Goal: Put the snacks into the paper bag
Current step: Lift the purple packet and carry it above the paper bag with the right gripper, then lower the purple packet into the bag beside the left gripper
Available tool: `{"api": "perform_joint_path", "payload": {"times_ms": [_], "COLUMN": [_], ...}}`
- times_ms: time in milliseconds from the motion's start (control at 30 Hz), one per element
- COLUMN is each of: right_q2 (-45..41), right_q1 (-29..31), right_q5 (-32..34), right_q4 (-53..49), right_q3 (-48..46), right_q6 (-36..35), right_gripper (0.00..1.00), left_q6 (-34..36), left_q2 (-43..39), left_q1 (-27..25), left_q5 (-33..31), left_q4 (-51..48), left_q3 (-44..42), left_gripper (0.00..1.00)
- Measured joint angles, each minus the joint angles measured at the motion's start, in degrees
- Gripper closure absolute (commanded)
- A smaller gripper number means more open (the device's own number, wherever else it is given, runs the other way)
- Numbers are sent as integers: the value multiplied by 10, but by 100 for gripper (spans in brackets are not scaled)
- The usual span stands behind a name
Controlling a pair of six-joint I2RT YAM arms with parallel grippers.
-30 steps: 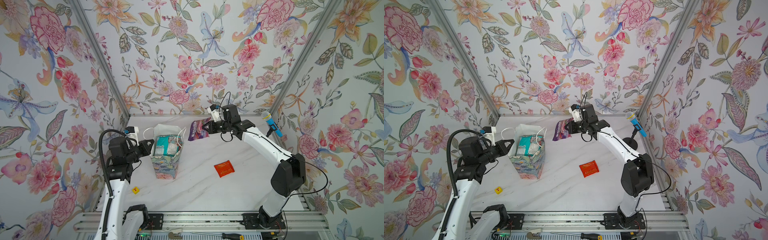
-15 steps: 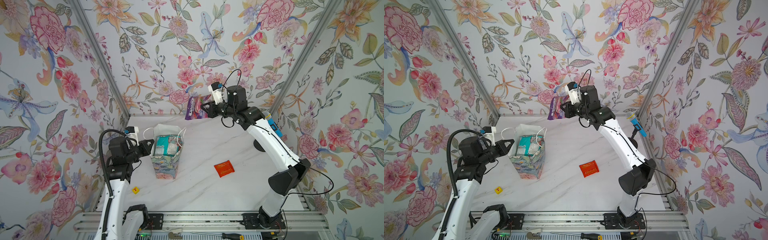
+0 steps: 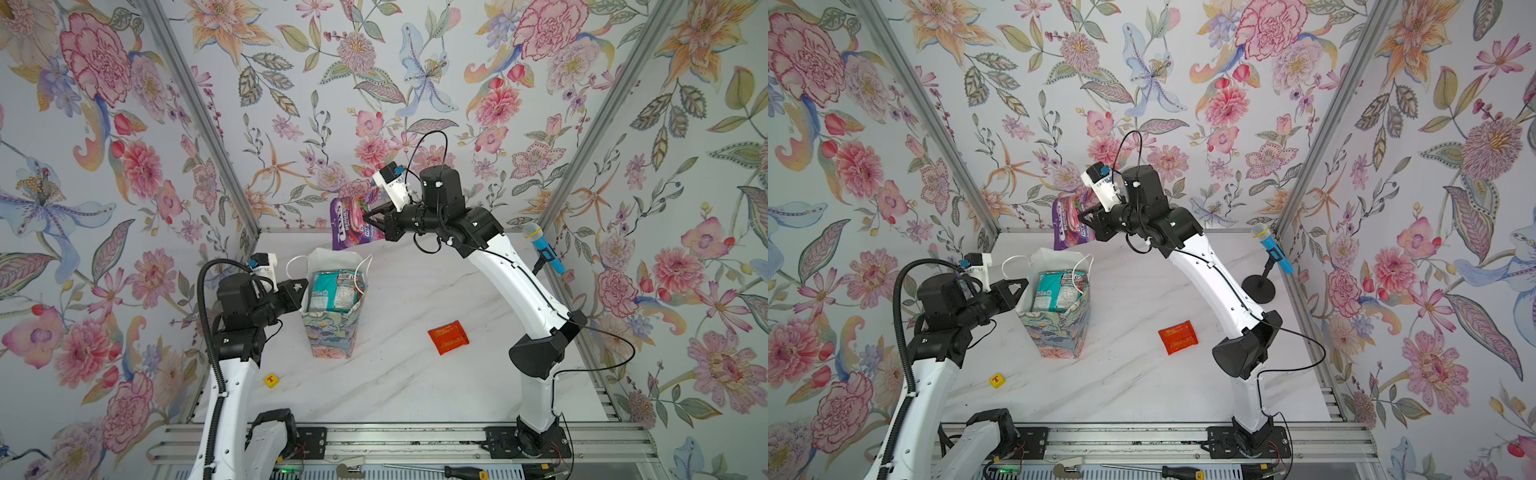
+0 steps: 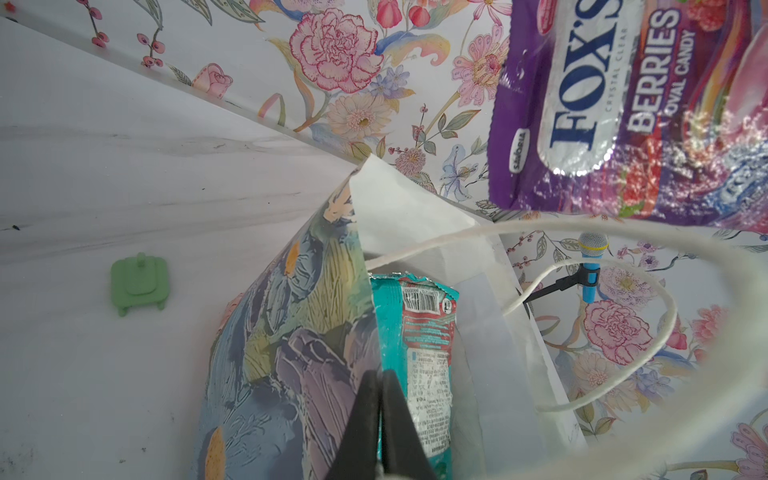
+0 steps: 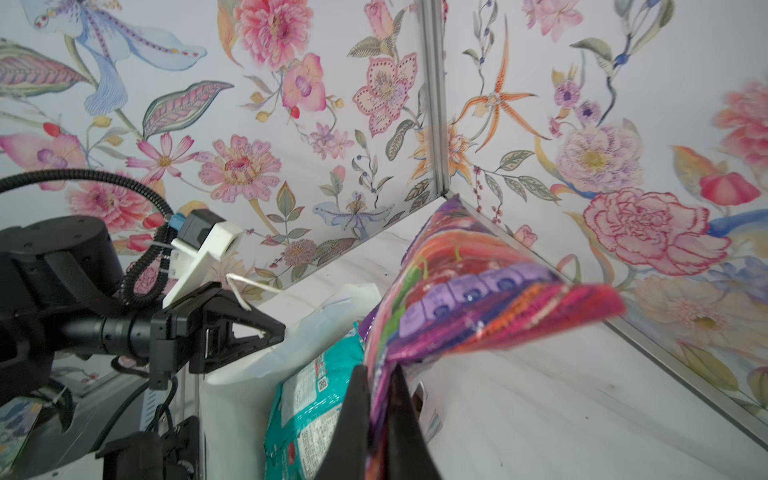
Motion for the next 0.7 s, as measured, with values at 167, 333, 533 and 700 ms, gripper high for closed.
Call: {"api": "perform_joint_path", "payload": {"times_ms": [167,333,533,700], "right_q2": [0,-3,-3,-3], "right_q1": [30,42,53,62], "right_q5": [-7,-8,-8,-9], "right_q4": [-43,-75,-123,-157], "right_q3": [0,-14,-20,-19], "right_q6": [-41,-82,-127,-161], "right_gripper": [100,100,100,100], "left_q6": [0,0,0,0], "left_q2": [0,0,0,0], "left_q1": [0,0,0,0], "left_q5": [0,0,0,0], "left_q4": [0,0,0,0], "left_q3": [0,0,0,0], "left_gripper": [94,94,94,94]}}
